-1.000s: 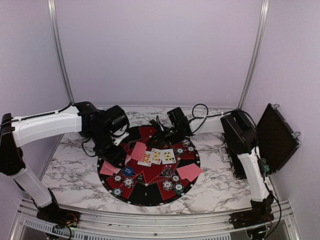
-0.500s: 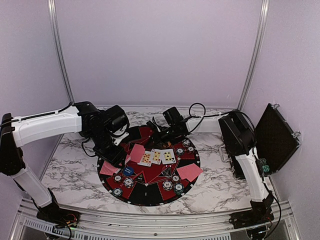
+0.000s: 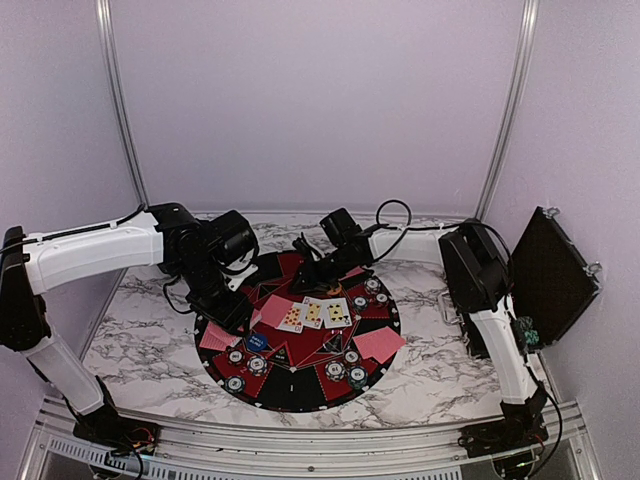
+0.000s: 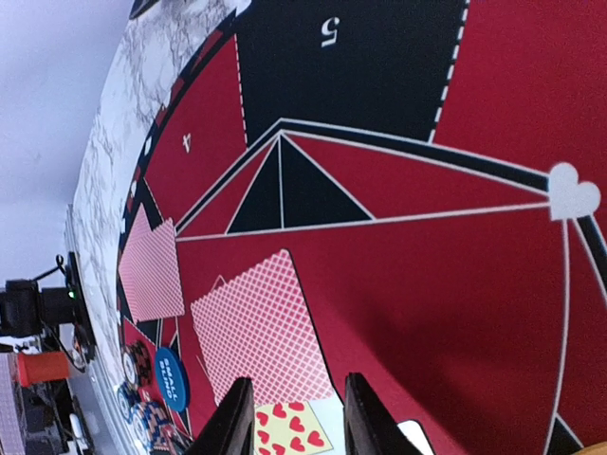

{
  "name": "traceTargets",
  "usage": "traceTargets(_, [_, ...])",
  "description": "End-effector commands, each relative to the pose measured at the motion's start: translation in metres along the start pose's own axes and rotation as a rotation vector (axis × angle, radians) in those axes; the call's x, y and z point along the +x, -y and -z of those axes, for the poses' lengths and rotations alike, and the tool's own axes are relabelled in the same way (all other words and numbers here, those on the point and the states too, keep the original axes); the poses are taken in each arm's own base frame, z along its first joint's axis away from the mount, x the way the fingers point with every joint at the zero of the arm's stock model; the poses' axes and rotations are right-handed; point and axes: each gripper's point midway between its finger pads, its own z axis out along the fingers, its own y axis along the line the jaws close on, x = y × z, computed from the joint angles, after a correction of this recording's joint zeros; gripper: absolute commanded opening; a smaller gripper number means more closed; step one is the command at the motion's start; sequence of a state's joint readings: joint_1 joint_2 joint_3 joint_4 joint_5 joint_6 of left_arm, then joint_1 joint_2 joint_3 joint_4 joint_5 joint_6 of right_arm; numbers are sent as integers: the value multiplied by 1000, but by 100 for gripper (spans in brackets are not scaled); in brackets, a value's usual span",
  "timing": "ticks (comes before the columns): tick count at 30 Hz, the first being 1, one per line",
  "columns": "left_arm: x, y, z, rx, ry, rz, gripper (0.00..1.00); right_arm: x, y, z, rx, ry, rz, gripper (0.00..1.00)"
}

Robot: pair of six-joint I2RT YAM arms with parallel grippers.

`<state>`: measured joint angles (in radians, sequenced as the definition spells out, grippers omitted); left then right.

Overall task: Distribute texas hold em gaming equipment
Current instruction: Place the poker card in the community card area.

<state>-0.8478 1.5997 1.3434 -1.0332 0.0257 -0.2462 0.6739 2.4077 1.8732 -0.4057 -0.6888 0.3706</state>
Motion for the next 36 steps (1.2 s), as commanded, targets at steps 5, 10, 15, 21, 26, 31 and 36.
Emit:
traceTargets(5, [-5,1,9,10,17,-5,53,-18,-23,23,66,83,60,45])
traceTargets(10, [-6,2,8,15,16,-3,53,-14,-72,46,-155,149,20,60])
traceTargets(15, [-8,3,9,19,18,-3,53,2,-108,56,-315,169,-3,70])
traceTargets(21, [-10,5,9,24,20,-4,53,18,-140,52,-371,151,9,76])
traceTargets(26, [-11,6,9,26,18,-5,53,28,-158,45,-408,134,15,77])
traceTargets(31, [-13,7,8,28,17,-6,53,38,-167,39,-427,119,15,77])
traceTargets(36, [-14,8,7,30,17,-9,53,46,-173,32,-438,98,20,75])
